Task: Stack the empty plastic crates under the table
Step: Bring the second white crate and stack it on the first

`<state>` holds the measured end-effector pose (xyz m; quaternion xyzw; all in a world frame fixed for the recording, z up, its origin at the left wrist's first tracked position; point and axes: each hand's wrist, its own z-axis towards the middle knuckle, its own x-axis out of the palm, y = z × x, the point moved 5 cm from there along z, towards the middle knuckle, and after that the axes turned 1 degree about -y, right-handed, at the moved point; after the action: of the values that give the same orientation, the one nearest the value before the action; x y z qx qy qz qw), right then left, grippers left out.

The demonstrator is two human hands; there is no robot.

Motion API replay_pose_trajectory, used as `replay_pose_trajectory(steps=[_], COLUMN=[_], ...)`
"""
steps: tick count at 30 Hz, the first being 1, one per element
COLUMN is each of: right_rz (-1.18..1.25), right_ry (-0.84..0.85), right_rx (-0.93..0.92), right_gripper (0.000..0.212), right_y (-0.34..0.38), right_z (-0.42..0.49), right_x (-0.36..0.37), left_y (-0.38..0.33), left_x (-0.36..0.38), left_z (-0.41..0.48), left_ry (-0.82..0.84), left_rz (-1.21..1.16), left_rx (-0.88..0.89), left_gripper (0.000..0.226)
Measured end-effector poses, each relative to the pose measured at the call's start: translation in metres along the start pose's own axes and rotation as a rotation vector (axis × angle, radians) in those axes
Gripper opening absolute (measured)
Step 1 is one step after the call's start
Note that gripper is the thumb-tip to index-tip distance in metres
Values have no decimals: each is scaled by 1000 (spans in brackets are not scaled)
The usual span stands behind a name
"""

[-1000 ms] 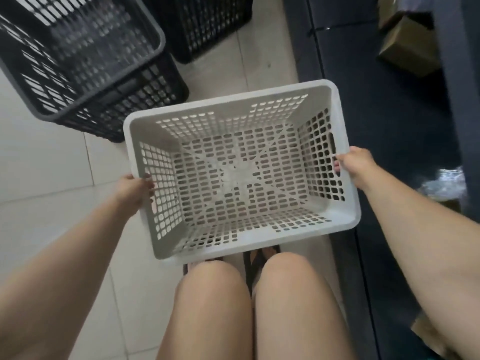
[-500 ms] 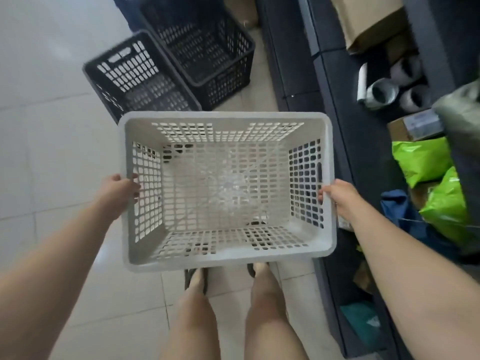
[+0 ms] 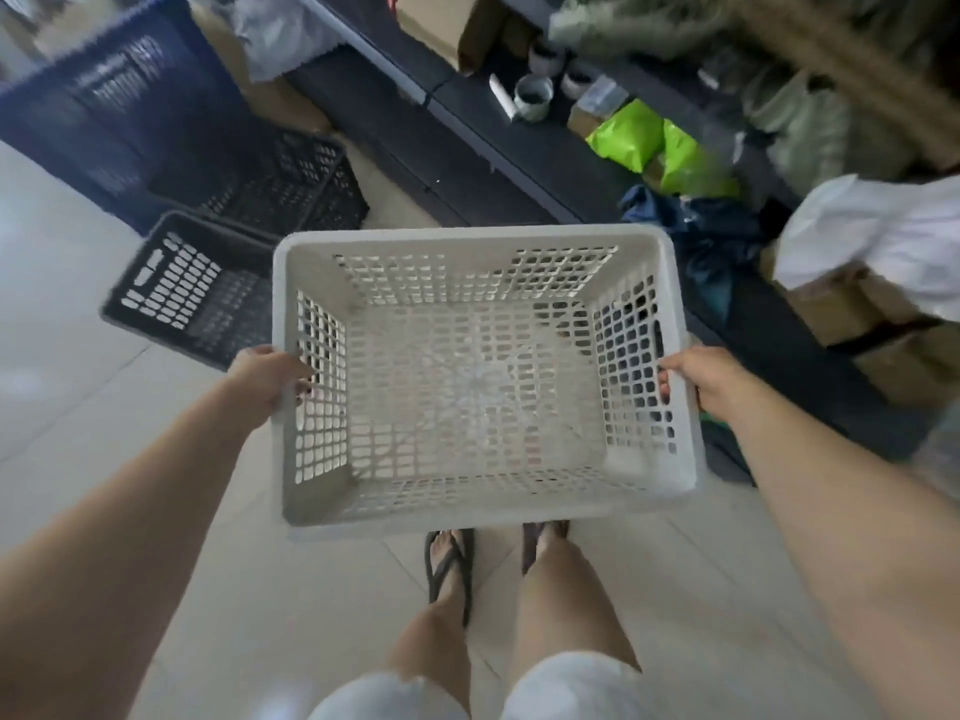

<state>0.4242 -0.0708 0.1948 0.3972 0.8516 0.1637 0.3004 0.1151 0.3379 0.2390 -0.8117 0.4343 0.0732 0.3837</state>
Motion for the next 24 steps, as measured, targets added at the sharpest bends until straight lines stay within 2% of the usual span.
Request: replay_pose_trajectory(steps=[5, 7, 10, 12, 15, 16, 19, 21, 24], right_rz=[174, 188, 310, 399, 432, 436, 493, 514, 581], right_ry=[-82, -101, -195, -231, -295, -328, -415, -469, -553], right_rx=[85, 129, 191, 218, 265, 276, 332, 370, 440], right_gripper=[8, 15, 6, 9, 11, 13, 23, 22, 29], right_y=[-127, -190, -290, -355, -449, -479, -556, -605, -652], right_z=[-47, -60, -84, -100, -126, -136, -164, -180, -198], right_x=[-102, -147, -222, -278, -359, -386, -459, -502, -559], left_y=[-11, -6, 12, 30, 56, 64, 79, 81, 75], left_x=[90, 140, 225, 288, 384, 415, 505, 562, 639], left_z=[-66, -100, -160, -207, -277, -302, -363, -404, -458], left_ry=[117, 172, 270, 351, 465, 493, 578, 627, 690], left_rz=[120, 159, 201, 237, 296, 330, 378, 429, 497], left_rx=[112, 150, 168, 157, 140, 138, 134, 165, 201], left_gripper=[10, 11, 11, 12, 42, 45, 32, 21, 20])
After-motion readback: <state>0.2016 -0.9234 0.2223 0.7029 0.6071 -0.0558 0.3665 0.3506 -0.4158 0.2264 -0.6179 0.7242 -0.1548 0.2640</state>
